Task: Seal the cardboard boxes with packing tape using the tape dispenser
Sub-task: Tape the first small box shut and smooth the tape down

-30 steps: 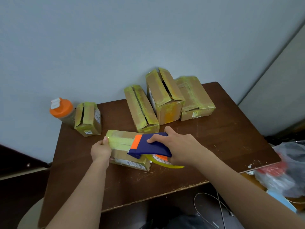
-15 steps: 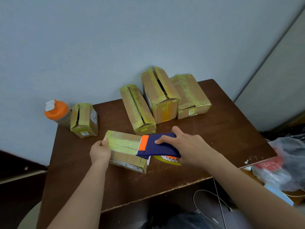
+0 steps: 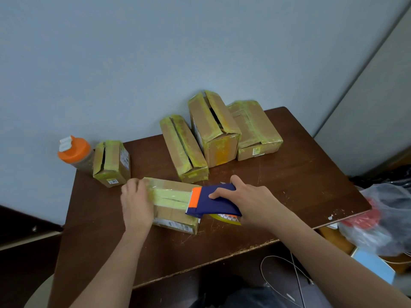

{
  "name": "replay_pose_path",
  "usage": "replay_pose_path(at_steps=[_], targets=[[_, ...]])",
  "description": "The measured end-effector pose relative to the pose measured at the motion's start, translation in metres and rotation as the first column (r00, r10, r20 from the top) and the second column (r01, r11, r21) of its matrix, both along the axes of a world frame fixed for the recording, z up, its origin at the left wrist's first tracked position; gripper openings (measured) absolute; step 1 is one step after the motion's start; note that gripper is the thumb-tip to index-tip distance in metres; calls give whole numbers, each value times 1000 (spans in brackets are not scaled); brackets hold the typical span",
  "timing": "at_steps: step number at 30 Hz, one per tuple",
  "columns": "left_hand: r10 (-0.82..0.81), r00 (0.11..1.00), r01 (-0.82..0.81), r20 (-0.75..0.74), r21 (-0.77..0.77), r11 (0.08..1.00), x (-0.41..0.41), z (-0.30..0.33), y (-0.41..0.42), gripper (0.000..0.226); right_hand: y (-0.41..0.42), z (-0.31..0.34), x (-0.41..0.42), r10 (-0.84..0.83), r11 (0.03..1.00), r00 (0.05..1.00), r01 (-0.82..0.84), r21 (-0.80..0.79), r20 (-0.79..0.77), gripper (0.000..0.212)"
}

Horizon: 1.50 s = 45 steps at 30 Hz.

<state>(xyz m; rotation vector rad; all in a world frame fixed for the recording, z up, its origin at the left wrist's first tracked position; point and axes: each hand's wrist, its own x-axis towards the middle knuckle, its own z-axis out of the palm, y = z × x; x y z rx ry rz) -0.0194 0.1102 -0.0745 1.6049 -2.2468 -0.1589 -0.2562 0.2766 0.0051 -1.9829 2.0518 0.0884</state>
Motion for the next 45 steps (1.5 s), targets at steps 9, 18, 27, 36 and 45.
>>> replay_pose_path(at_steps=[9,18,27,36,45], targets=[[-388,899,358,203,171,918,23,-19,18,64,1,-5,-2,-29,999,999,29,15,44,73],[-291,939,230,184,294,928,21,-1,-11,51,-17,-18,16,8,1000,990,-4,-29,140,78],[-123,988,75,88,422,903,0,-1,-3,54,-10,-37,4,-77,997,889,60,52,452,63],[-80,969,-31,234,436,899,-13,-1,-2,65,-24,-43,7,-61,996,996,57,71,69,96],[-35,980,-59,194,459,886,-29,-1,2,62,-23,-64,22,-95,995,965,88,39,246,90]])
